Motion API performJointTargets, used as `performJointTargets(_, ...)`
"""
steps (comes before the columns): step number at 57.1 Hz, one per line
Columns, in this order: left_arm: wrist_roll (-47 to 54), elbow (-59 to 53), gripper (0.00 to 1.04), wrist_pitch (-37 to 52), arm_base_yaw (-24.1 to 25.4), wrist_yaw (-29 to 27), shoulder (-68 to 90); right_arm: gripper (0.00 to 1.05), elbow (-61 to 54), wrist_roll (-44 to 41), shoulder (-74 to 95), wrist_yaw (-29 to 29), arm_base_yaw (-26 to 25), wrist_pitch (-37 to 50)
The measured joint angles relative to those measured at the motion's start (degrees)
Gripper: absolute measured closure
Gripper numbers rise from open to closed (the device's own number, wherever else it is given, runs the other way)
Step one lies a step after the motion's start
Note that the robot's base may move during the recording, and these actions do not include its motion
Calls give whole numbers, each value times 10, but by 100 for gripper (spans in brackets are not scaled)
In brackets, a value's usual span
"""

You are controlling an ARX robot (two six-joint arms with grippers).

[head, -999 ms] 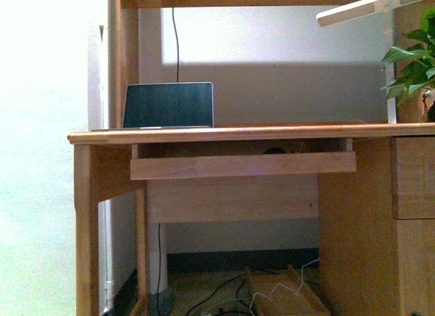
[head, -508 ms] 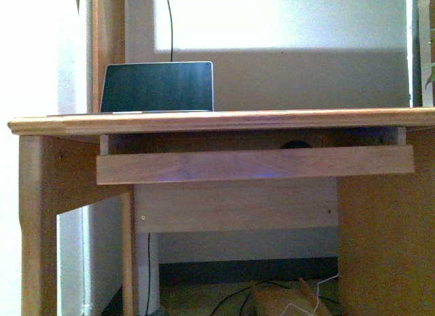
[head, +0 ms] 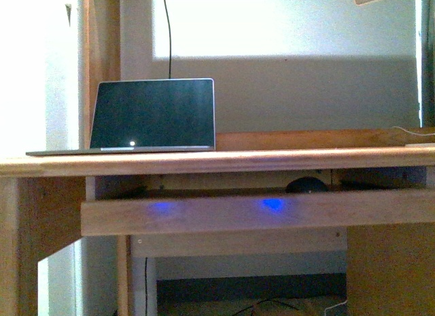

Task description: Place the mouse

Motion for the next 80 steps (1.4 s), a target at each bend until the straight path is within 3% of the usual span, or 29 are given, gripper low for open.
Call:
performJointTargets(30, 0, 0, 8, 0, 0, 0, 0, 7, 0, 0, 0, 0, 0, 0)
performJointTargets(36, -45, 32, 8, -90, -2, 23, 50, 7, 0, 0, 0, 0, 0, 0)
performJointTargets(40, -52, 34, 8, -90, -15, 20, 97, 7, 0, 0, 0, 0, 0, 0)
performJointTargets(44, -35, 34, 8, -44, -21, 33, 154, 7, 0, 0, 0, 0, 0, 0)
performJointTargets(53, 116, 39, 8, 172, -8, 50, 375, 7, 0, 0, 0, 0, 0, 0)
performJointTargets(58, 293, 73, 8, 389, -4, 51, 593, 7, 0, 0, 0, 0, 0, 0)
performJointTargets(65, 480, 134, 8, 574, -4, 67, 804, 7, 0, 0, 0, 0, 0, 0)
performJointTargets(70, 594, 190, 8, 657, -9, 96, 918, 7, 0, 0, 0, 0, 0, 0)
performJointTargets(80, 733, 275, 8, 703, -19, 152, 1023, 7, 0, 0, 0, 0, 0, 0)
